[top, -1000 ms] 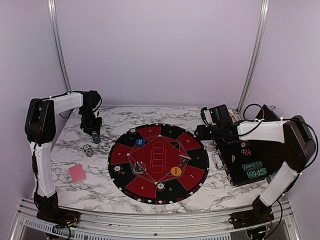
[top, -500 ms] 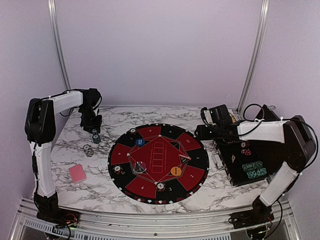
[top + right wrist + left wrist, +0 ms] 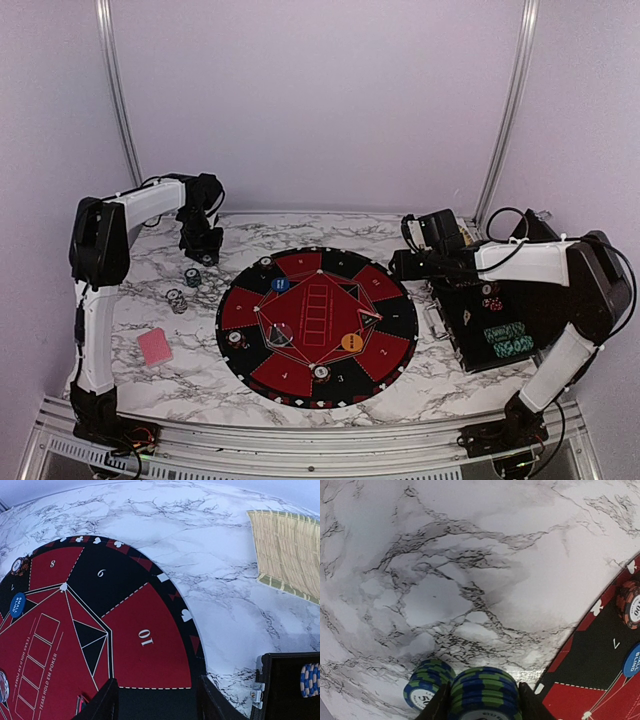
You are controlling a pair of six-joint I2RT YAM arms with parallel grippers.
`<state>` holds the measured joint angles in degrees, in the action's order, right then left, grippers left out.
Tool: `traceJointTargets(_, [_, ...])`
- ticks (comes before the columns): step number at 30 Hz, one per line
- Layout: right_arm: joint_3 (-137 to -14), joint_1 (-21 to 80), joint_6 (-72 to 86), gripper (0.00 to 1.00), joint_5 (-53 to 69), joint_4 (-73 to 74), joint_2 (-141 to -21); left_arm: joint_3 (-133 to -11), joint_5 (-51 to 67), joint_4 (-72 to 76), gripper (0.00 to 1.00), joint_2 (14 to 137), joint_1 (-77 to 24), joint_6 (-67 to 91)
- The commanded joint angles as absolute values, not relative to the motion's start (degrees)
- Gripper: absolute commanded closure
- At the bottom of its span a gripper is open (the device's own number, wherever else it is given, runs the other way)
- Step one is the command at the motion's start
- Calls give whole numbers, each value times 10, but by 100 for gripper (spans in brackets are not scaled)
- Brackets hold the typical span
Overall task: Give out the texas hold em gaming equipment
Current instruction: Place the poker chips pile at the small blind area.
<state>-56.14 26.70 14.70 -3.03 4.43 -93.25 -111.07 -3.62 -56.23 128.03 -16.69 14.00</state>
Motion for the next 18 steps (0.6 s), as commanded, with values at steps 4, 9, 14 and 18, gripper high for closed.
traceJointTargets(4, [-573, 262, 140, 49, -32, 44, -921, -1185, -32, -600, 61, 1336, -205, 148])
traceJointTargets(9, [-571, 262, 140, 49, -29, 44, -917, -1233, -26, -611, 61, 1375, -226, 152])
traceJointTargets(14, [-570, 262, 140, 49, -27, 43, -916, -1269, -22, -618, 61, 1405, -242, 158])
traceJointTargets(18, [-569, 262, 141, 49, -25, 42, -915, -1287, -19, -621, 61, 1423, -251, 161])
